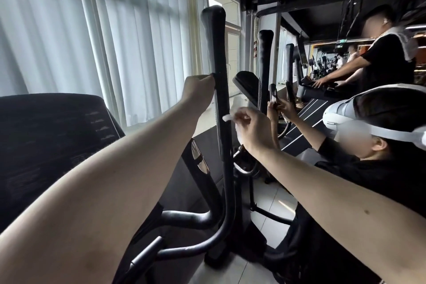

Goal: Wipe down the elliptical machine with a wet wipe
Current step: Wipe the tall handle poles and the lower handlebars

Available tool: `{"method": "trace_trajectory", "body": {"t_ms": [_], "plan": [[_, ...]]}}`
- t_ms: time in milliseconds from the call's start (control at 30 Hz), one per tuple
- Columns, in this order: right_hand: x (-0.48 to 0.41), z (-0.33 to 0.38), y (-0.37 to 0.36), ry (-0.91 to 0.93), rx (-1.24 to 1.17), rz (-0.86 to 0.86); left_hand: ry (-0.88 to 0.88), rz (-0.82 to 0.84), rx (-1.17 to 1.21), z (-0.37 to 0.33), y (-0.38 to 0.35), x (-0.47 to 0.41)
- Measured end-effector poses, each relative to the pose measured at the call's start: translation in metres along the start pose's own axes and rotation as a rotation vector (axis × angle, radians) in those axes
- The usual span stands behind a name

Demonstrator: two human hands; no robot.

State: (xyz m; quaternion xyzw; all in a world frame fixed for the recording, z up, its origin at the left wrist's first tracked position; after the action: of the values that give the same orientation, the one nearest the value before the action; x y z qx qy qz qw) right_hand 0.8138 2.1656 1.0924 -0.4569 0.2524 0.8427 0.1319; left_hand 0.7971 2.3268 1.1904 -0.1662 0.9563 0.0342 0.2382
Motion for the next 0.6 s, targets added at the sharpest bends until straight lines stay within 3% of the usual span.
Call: {"method": "trace_trajectory", "body": {"t_ms": [167,433,500,600], "plan": [[0.001,0.008,-0.028,0.313,0.158,0.020,-0.007,0.004,-0.026,0.000,0.000,-0.001],[0.060,-0.027,-0.050,0.589,0.394,0.362,0.012,0.042,-0.019,0.004,0.000,-0.005],[0.041,-0.018,-0.045,0.556,0.358,0.348,0.004,0.034,-0.027,0.005,0.000,-0.007],[0.007,-0.002,-0.039,0.431,0.312,0.183,0.002,0.021,-0.028,0.006,-0.001,-0.008]]}}
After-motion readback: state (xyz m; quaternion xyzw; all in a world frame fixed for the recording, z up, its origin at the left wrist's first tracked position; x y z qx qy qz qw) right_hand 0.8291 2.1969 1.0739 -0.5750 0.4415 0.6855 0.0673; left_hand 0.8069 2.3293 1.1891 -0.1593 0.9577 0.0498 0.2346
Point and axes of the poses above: each hand's wrist, its own x-axis away from the middle knuckle, its own y-axis out of the back of the hand, z = x × y, the point moved 2 cm from there along -x, towards the middle knuckle, and after that the axes turned 6 degrees about x, right-handed, at the moved point
